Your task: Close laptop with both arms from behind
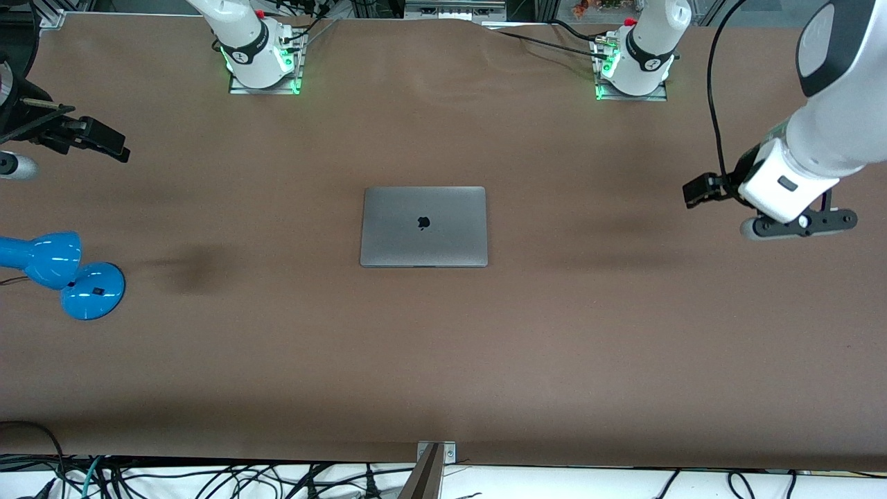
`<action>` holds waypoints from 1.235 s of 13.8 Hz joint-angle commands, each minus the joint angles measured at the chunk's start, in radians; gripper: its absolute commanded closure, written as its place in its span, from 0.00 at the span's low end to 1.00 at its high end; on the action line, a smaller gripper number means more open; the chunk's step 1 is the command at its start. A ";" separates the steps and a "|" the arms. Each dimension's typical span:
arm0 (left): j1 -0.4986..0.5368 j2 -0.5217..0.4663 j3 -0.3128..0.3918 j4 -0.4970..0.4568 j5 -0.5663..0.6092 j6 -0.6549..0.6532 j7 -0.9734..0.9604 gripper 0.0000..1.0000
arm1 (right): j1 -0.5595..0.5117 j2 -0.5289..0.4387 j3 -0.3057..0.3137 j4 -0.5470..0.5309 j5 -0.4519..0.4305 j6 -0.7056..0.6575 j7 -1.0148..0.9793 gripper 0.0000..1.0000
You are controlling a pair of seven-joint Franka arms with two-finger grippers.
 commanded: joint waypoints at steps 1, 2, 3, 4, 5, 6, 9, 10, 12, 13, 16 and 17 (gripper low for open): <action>-0.022 -0.163 0.018 -0.176 -0.020 0.042 0.029 0.00 | -0.014 -0.019 0.005 -0.039 -0.002 0.040 -0.060 0.00; -0.031 -0.201 0.018 -0.226 -0.020 0.049 0.026 0.00 | -0.014 -0.019 0.005 -0.045 -0.002 0.049 -0.057 0.00; -0.042 -0.245 0.017 -0.280 -0.020 0.074 0.024 0.00 | -0.014 -0.019 0.005 -0.050 -0.002 0.053 -0.049 0.00; -0.051 -0.270 0.017 -0.311 -0.020 0.091 0.024 0.00 | -0.014 -0.018 0.005 -0.051 -0.004 0.057 -0.045 0.00; -0.053 -0.272 0.017 -0.309 -0.022 0.092 0.022 0.00 | -0.014 -0.015 0.005 -0.051 -0.004 0.063 -0.045 0.00; -0.056 -0.261 0.018 -0.284 -0.022 0.079 0.030 0.00 | -0.014 -0.015 0.005 -0.054 -0.004 0.083 -0.045 0.00; -0.054 -0.189 0.030 -0.173 -0.020 -0.005 0.094 0.00 | -0.012 -0.013 0.008 -0.059 -0.002 0.114 -0.042 0.00; -0.054 -0.169 0.030 -0.146 -0.019 -0.011 0.114 0.00 | -0.012 -0.012 0.009 -0.066 -0.002 0.144 -0.042 0.00; -0.054 -0.140 0.032 -0.118 -0.017 -0.013 0.124 0.00 | -0.011 -0.010 0.009 -0.080 -0.002 0.198 -0.042 0.00; -0.056 -0.139 0.032 -0.116 -0.013 -0.011 0.133 0.00 | -0.011 -0.010 0.012 -0.080 -0.001 0.198 -0.042 0.00; -0.056 -0.096 0.032 -0.052 -0.014 -0.011 0.154 0.00 | -0.011 -0.010 0.034 -0.077 0.001 0.195 -0.020 0.00; -0.056 -0.086 0.032 -0.034 -0.019 -0.010 0.163 0.00 | -0.011 -0.010 0.040 -0.077 0.001 0.197 0.027 0.00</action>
